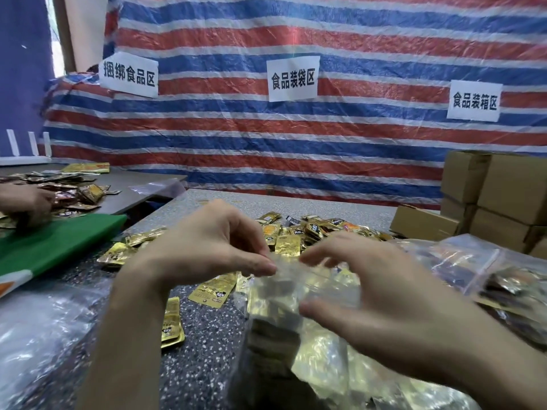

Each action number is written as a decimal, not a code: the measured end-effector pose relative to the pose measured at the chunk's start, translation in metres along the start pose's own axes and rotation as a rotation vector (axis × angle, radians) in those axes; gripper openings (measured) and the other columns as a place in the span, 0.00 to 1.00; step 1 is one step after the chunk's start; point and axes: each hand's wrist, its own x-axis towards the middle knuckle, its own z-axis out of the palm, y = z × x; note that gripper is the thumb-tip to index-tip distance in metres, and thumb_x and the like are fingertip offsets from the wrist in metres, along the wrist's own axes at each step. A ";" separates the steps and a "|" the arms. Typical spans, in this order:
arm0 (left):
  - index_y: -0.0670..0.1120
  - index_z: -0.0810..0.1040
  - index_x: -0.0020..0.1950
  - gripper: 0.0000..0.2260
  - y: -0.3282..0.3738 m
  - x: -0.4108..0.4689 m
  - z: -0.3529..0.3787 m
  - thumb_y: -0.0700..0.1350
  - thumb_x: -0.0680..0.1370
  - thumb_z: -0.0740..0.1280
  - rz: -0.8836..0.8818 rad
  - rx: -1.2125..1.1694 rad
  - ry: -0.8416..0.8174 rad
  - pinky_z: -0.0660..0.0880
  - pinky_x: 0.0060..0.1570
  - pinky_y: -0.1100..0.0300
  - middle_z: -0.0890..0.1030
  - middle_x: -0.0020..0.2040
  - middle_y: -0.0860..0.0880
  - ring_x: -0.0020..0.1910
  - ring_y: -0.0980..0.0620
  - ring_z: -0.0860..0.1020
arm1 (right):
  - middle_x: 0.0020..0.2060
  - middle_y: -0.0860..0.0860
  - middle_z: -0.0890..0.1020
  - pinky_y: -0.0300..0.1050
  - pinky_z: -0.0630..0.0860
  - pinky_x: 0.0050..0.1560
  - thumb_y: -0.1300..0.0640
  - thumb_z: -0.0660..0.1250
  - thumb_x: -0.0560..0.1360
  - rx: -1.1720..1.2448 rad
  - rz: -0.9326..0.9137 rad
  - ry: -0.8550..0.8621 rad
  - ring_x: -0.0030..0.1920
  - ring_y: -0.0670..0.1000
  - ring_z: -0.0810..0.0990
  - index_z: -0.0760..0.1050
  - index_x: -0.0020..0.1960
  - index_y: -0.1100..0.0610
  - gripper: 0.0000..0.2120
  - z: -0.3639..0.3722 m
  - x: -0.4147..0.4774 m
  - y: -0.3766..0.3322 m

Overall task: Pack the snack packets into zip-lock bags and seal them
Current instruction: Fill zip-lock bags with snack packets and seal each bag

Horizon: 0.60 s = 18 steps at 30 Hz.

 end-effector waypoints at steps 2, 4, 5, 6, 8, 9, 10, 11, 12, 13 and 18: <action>0.45 0.86 0.41 0.08 0.002 -0.001 0.001 0.47 0.67 0.78 0.026 -0.005 -0.012 0.78 0.37 0.61 0.85 0.37 0.45 0.36 0.51 0.83 | 0.55 0.38 0.78 0.46 0.73 0.59 0.39 0.66 0.75 -0.037 -0.045 0.039 0.57 0.39 0.73 0.74 0.60 0.43 0.16 0.011 0.014 -0.013; 0.45 0.86 0.41 0.06 0.004 -0.004 0.000 0.46 0.68 0.78 0.046 -0.011 -0.018 0.78 0.36 0.63 0.85 0.37 0.46 0.36 0.52 0.83 | 0.51 0.40 0.81 0.50 0.76 0.55 0.43 0.66 0.77 -0.012 -0.055 0.081 0.53 0.43 0.77 0.78 0.56 0.46 0.10 0.015 0.023 -0.019; 0.45 0.86 0.41 0.07 0.005 -0.006 -0.002 0.46 0.68 0.78 0.047 -0.014 -0.022 0.78 0.36 0.64 0.86 0.37 0.46 0.36 0.52 0.83 | 0.48 0.41 0.83 0.50 0.77 0.52 0.46 0.67 0.77 0.018 -0.054 0.098 0.50 0.43 0.78 0.80 0.53 0.47 0.08 0.016 0.025 -0.019; 0.45 0.86 0.42 0.07 0.005 -0.008 -0.003 0.47 0.67 0.78 0.041 -0.019 -0.028 0.79 0.37 0.63 0.86 0.38 0.46 0.37 0.51 0.84 | 0.44 0.41 0.83 0.50 0.78 0.49 0.48 0.68 0.77 0.046 -0.052 0.113 0.46 0.42 0.79 0.82 0.50 0.47 0.06 0.017 0.027 -0.019; 0.44 0.87 0.43 0.09 0.003 -0.011 -0.007 0.47 0.68 0.78 0.015 -0.046 -0.051 0.80 0.40 0.61 0.86 0.39 0.45 0.38 0.50 0.84 | 0.40 0.41 0.83 0.50 0.78 0.46 0.50 0.70 0.77 0.075 -0.045 0.127 0.42 0.42 0.78 0.83 0.48 0.48 0.04 0.019 0.028 -0.019; 0.44 0.87 0.44 0.09 0.001 -0.012 -0.009 0.48 0.68 0.78 0.001 -0.062 -0.064 0.80 0.40 0.60 0.86 0.40 0.44 0.39 0.50 0.83 | 0.39 0.41 0.83 0.50 0.78 0.46 0.49 0.70 0.77 0.077 -0.042 0.126 0.42 0.42 0.78 0.83 0.48 0.48 0.04 0.020 0.029 -0.020; 0.44 0.87 0.44 0.10 0.000 -0.013 -0.010 0.49 0.68 0.79 -0.007 -0.074 -0.076 0.79 0.40 0.61 0.86 0.41 0.44 0.39 0.50 0.83 | 0.40 0.41 0.83 0.51 0.78 0.46 0.48 0.69 0.77 0.070 -0.039 0.121 0.43 0.43 0.78 0.82 0.48 0.48 0.05 0.021 0.029 -0.021; 0.44 0.87 0.45 0.12 0.000 -0.014 -0.012 0.51 0.68 0.78 -0.013 -0.078 -0.083 0.79 0.40 0.61 0.86 0.41 0.44 0.39 0.51 0.83 | 0.40 0.41 0.82 0.52 0.78 0.47 0.47 0.68 0.77 0.054 -0.033 0.117 0.44 0.43 0.78 0.81 0.49 0.47 0.05 0.023 0.030 -0.021; 0.44 0.86 0.45 0.13 -0.001 -0.015 -0.013 0.52 0.69 0.78 -0.016 -0.077 -0.084 0.78 0.40 0.62 0.86 0.41 0.44 0.39 0.51 0.83 | 0.41 0.41 0.82 0.52 0.78 0.47 0.46 0.67 0.78 0.034 -0.029 0.116 0.44 0.43 0.78 0.80 0.49 0.47 0.06 0.024 0.030 -0.022; 0.44 0.86 0.45 0.13 -0.002 -0.015 -0.013 0.52 0.69 0.78 -0.018 -0.073 -0.079 0.78 0.40 0.62 0.86 0.41 0.44 0.39 0.51 0.83 | 0.41 0.41 0.81 0.53 0.77 0.48 0.46 0.66 0.78 0.014 -0.026 0.116 0.45 0.43 0.78 0.79 0.49 0.46 0.06 0.024 0.030 -0.022; 0.45 0.86 0.43 0.04 -0.001 -0.012 -0.009 0.44 0.71 0.78 0.021 -0.019 -0.039 0.78 0.41 0.59 0.86 0.40 0.46 0.39 0.52 0.83 | 0.39 0.41 0.80 0.52 0.76 0.48 0.48 0.65 0.77 -0.044 -0.014 0.120 0.44 0.45 0.77 0.75 0.47 0.46 0.03 0.025 0.030 -0.025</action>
